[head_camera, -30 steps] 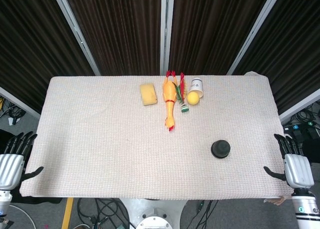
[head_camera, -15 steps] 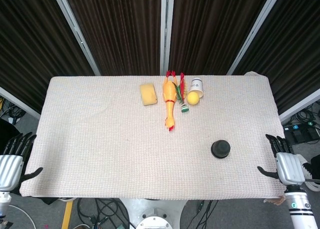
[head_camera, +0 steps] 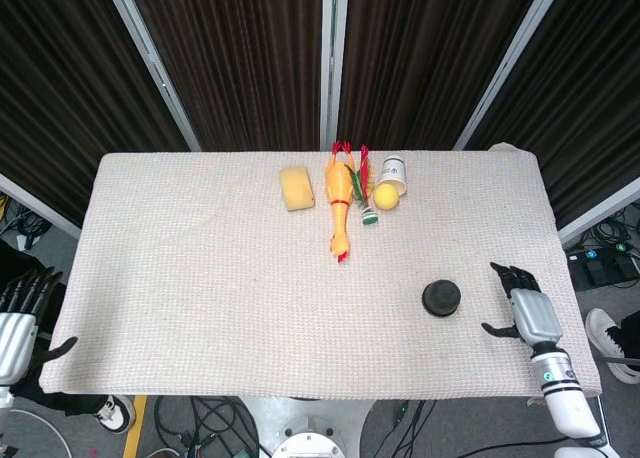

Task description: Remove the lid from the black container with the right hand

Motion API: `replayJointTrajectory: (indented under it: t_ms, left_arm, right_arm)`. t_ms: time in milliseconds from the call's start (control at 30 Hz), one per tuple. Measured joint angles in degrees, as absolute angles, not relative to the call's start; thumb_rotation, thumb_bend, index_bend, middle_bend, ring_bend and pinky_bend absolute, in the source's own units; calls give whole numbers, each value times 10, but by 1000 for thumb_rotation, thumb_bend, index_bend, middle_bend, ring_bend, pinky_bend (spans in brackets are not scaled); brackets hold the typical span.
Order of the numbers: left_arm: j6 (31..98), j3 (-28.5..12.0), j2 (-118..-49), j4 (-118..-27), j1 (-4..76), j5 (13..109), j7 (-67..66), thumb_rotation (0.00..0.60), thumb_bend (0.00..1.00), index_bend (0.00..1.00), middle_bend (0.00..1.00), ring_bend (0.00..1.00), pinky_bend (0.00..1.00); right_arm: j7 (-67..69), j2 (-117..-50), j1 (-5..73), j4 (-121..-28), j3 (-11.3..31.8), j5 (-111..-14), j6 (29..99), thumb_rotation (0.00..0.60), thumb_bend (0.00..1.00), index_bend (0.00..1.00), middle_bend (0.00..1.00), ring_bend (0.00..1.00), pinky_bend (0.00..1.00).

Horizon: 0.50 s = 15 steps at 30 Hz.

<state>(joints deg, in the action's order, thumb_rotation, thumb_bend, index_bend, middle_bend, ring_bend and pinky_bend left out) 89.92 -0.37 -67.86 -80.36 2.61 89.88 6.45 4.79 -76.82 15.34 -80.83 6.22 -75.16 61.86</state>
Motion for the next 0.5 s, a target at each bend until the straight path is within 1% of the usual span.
replayJointTrajectory:
  t_ms: [100,300,500]
  left_arm:
    - [898,-3,-680,-799,25,897,67,600,114,89,41,0,101]
    - [900,-4,-681,-797,25,899,68,600,114,90,41,0,100]
    - [899,-5,-681,-795,25,899,70,600,114,89,41,0,100]
  right_arm:
    - [52,-782,166,-798,65,-749,604,600,46,25,99,0,0]
    - [40,-803,186,-786,65,-743,578,600,15,24,99,0,0]
    - [30,-823,198,-779,61,-736,565,600,14,24,100,0,0]
